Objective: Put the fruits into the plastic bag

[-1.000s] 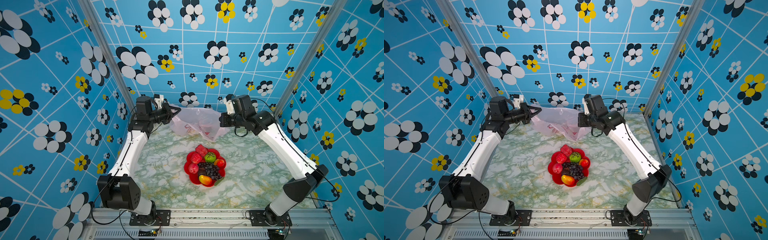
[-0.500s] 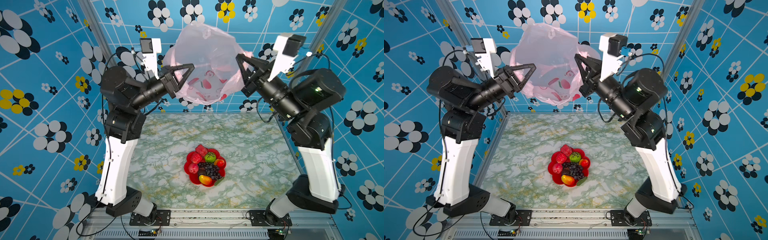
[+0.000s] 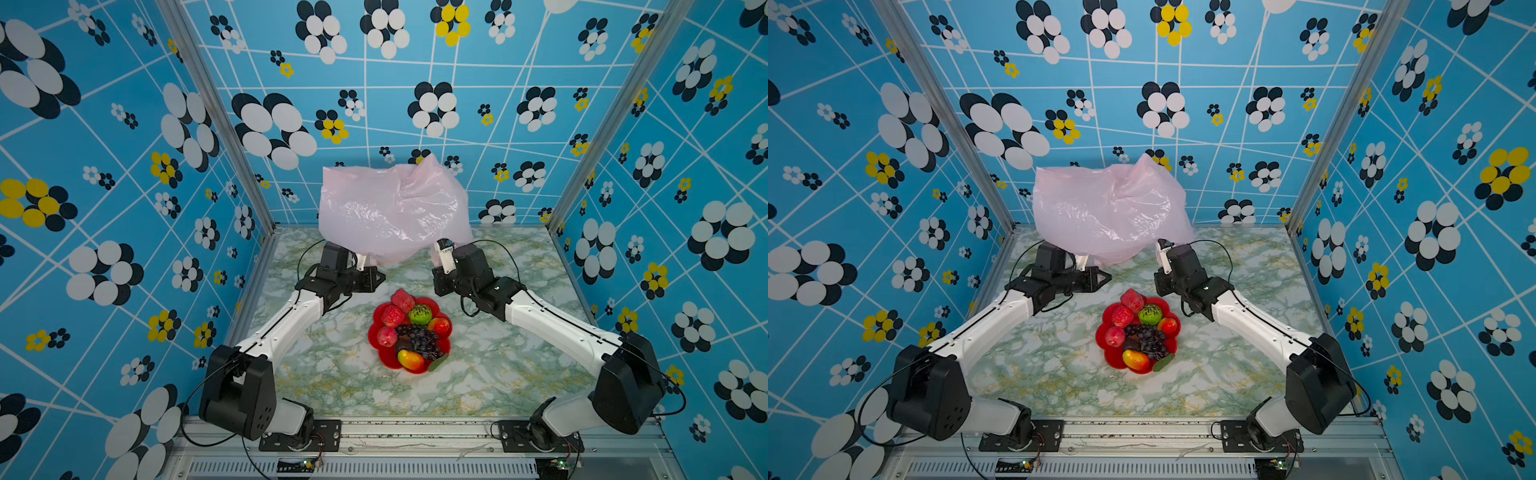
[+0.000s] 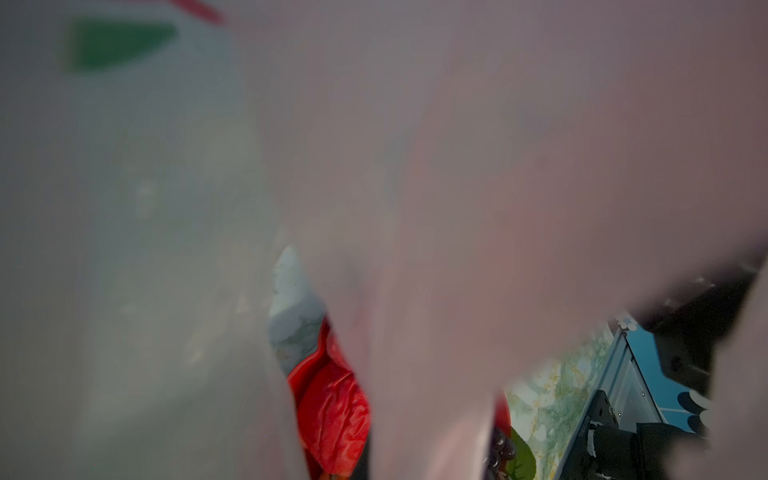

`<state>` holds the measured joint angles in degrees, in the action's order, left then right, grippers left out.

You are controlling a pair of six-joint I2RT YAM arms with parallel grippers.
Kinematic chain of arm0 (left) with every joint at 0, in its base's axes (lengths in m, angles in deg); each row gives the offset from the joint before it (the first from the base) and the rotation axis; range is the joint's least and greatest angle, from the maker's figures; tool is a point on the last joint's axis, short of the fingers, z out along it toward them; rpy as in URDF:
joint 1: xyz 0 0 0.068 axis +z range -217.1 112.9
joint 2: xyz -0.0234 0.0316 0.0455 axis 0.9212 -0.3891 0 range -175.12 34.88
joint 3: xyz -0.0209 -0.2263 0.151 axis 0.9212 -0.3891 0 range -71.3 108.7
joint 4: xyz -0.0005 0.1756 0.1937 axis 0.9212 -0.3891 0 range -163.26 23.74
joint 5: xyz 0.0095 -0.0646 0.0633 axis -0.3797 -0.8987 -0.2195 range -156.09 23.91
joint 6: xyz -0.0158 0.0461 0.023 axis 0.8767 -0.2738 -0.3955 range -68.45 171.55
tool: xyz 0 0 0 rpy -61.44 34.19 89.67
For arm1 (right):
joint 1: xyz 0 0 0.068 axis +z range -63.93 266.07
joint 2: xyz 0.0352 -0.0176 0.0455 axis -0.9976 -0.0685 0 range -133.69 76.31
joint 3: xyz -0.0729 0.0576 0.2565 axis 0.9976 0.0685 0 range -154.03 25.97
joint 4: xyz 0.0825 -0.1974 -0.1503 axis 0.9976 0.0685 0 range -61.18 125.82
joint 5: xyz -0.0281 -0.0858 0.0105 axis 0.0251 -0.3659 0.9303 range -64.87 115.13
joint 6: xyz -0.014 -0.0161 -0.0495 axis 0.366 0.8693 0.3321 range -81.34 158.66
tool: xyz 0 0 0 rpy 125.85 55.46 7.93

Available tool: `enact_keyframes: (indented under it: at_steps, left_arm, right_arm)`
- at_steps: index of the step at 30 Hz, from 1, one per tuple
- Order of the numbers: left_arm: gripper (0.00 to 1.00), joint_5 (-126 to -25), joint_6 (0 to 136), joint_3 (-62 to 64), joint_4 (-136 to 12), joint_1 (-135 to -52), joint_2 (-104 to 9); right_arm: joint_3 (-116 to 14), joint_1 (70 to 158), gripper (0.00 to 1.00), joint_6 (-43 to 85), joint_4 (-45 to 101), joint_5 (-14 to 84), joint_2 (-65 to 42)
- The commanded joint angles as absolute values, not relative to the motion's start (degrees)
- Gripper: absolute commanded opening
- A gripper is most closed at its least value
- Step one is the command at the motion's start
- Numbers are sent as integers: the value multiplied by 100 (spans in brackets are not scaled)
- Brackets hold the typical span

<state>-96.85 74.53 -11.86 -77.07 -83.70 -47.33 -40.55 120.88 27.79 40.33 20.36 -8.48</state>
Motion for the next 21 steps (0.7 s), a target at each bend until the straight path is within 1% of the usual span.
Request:
enact_keyframes:
  at_steps: [1,7,10,14,17,21]
  left_arm:
    - [0,-10023,7687,-391,-7414,-8355,-4269]
    - [0,-10304,7750,638,-7924,-8207,-4377]
    - [0,-10460,7837,929,-7980,-8092,-4452]
    - [0,-10652,8049,928,-7878,-7916,-4485]
    - [0,-10800,8427,628,-7423,-7787,-4400]
    - [0,-10794,8362,514,-7462,-7738,-4369]
  right_arm:
    - [-4865,11989,0,2246,3764,2356,-355]
    - [-5751,11776,0,2122,3763,2687,-693]
    - [-5960,11740,0,2125,3757,2716,-784]
    - [-6006,11736,0,2126,3758,2763,-833]
    - [-5942,11727,0,2138,3761,2742,-831]
    - [-5891,11708,0,2148,3753,2760,-891]
